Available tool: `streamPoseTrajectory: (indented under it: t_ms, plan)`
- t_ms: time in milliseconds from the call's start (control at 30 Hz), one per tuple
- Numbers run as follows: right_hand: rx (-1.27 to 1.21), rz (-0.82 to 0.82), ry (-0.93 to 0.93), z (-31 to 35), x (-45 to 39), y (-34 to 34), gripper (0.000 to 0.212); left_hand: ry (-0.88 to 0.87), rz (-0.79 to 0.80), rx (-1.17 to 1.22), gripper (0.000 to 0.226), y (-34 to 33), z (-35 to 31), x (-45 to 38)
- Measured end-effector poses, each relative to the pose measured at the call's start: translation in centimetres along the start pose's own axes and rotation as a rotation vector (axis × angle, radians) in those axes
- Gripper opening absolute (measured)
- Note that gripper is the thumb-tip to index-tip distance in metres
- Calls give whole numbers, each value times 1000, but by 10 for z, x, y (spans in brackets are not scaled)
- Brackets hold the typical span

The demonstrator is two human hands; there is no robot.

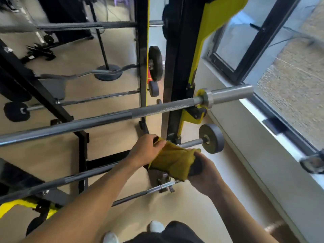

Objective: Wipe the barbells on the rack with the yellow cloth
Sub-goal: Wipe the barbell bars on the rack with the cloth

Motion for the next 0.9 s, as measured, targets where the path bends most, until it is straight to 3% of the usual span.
streamPoseTrajectory:
  t_ms: [167,300,433,533,600,667,733,800,833,900]
  plan:
    - [-140,133,26,-11,50,-43,61,-198,134,29,24,16,-27,5]
    - [171,220,56,-15,71,-68,87,-359,76,58,23,46,-60,21]
    - [211,192,420,56,92,-94,53,-479,-212,183,21,112,-76,39]
    - [353,105,816,121,124,-132,41,-448,-341,38,21,151,-73,27]
    - [660,91,1057,141,141,-179,29,-368,-371,-149,22,167,-64,12]
    - [1191,5,1169,138,127,-213,40,-256,-308,-298,25,172,-47,-3]
    - [1756,7,981,110,85,-222,74,-152,-168,-469,24,167,-27,-19]
    - [2129,72,680,80,50,-207,101,-100,-9,-566,25,159,-8,-27]
    - [2187,76,607,77,44,-203,103,-90,59,-561,27,155,-3,-27]
    - [2188,-6,764,97,47,-217,91,-91,130,-498,29,153,2,-24]
Point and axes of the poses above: each hand's wrist, its own x-axis away from the middle knuckle, its own y-axis out of the back of the hand, z = x × y, the point moved 9 cm from there along -x, towards the middle knuckle, and after that the axes turned 3 degrees about -x, right-handed, at the moved point
